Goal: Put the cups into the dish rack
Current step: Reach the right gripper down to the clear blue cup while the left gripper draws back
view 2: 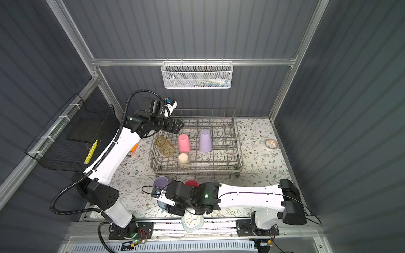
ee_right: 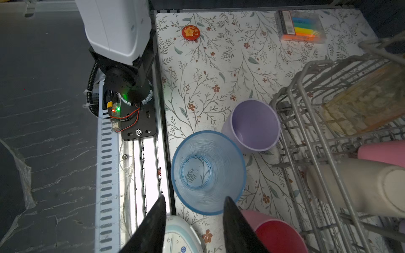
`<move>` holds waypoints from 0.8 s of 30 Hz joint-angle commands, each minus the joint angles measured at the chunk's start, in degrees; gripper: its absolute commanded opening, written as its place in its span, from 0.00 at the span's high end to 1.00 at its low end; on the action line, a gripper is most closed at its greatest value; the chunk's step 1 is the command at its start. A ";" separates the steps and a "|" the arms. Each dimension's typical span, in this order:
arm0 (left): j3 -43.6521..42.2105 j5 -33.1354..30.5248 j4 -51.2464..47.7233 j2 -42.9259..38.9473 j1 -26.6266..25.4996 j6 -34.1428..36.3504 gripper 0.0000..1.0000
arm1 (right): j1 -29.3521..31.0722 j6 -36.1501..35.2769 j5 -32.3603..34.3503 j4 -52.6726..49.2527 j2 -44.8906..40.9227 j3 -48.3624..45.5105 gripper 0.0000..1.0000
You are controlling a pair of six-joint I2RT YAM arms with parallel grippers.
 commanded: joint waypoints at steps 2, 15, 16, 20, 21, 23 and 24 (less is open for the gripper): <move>-1.95 2.00 0.19 -2.83 0.79 -0.90 0.05 | 0.72 -2.76 -1.93 -3.40 3.59 3.73 0.56; -6.04 3.90 1.78 -5.54 1.58 -0.68 0.05 | 0.83 -3.31 -4.17 -8.36 11.31 9.21 0.58; -6.23 4.03 1.93 -5.59 1.63 -0.70 0.05 | 0.83 -3.31 -4.35 -8.85 11.87 9.63 0.58; -6.71 4.39 2.19 -5.93 1.99 -0.66 0.05 | 0.77 -3.32 -4.42 -9.95 13.84 10.60 0.59; -6.88 4.47 2.30 -6.02 2.05 -0.70 0.05 | 0.69 -3.35 -4.17 -9.98 14.12 10.70 0.59; -6.98 4.64 2.39 -6.11 2.16 -0.66 0.05 | 0.70 -3.56 -4.07 -9.99 14.45 10.70 0.60; -7.08 4.72 2.46 -6.11 2.20 -0.66 0.05 | 0.61 -3.59 -3.95 -9.98 14.69 10.73 0.60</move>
